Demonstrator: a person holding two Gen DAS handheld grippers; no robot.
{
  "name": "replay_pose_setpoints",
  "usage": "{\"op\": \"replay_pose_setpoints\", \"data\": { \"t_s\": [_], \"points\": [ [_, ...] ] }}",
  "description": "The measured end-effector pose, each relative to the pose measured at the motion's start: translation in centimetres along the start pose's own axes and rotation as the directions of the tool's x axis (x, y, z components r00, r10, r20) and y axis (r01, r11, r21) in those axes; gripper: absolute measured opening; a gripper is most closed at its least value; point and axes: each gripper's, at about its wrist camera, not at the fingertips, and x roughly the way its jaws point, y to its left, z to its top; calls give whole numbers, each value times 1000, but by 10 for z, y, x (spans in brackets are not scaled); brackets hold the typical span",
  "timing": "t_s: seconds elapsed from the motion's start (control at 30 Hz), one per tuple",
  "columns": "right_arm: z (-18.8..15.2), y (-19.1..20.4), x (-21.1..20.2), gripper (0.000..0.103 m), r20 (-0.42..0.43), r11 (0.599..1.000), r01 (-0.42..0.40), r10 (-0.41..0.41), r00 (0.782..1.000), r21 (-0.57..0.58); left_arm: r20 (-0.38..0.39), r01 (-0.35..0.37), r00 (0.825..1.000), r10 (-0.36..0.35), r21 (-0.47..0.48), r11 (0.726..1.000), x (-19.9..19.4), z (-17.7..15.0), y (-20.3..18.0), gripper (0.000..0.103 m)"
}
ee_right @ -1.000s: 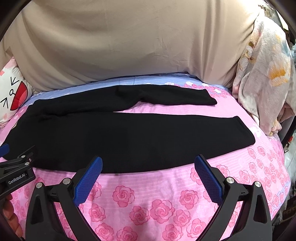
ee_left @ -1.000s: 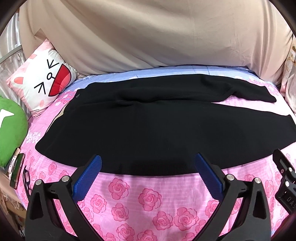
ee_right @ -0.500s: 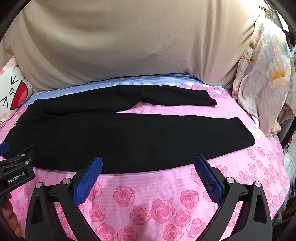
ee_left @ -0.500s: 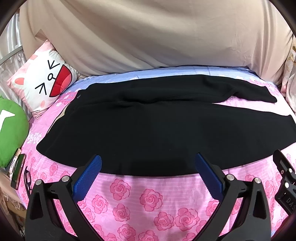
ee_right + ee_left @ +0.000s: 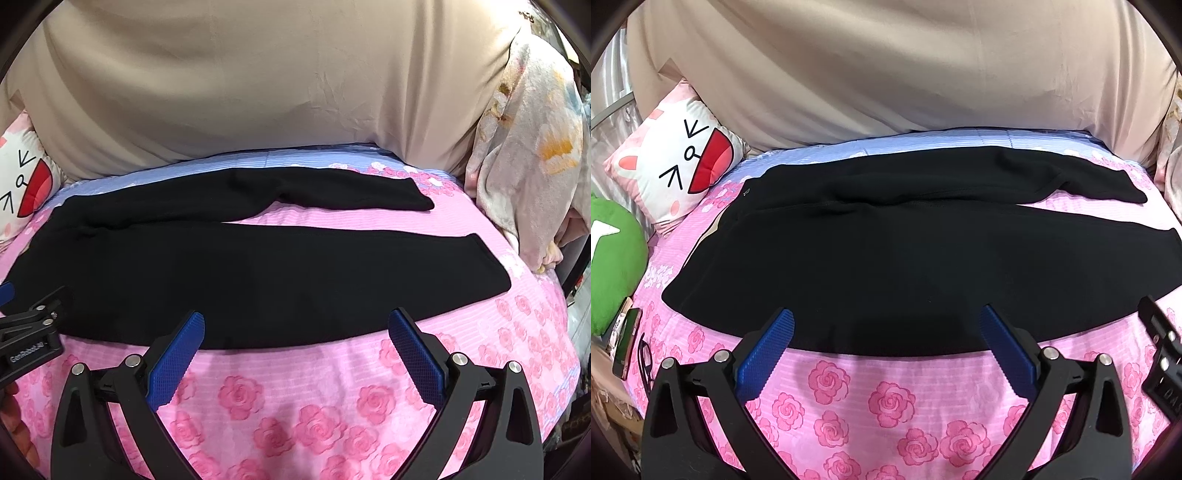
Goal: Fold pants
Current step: 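Grasp the trouser leg hem with the right gripper while the left gripper grasps the other hem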
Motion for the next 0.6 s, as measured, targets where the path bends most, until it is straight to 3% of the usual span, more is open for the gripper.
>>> {"op": "replay_pose_setpoints", "data": {
  "t_s": [0.1,0.23,0.33,0.43,0.6],
  "points": [
    [10,-16,13,98,6,999,-38,38,999,-1,1,15,1000,-15,-1,1000,6,4,5,98],
    [43,-69,48,98,39,998,-68,67,997,4,-13,74,997,-75,-41,996,27,22,30,98],
    [80,-129,93,98,17,996,-20,18,1000,90,-6,-7,1000,7,-49,999,41,37,44,98],
    [95,-162,109,98,4,975,22,-23,1000,220,64,-131,989,131,-6,991,41,45,35,98],
    [88,-137,100,98,33,984,-4,-2,999,180,35,-40,999,39,12,999,49,45,18,98]
  ]
}}
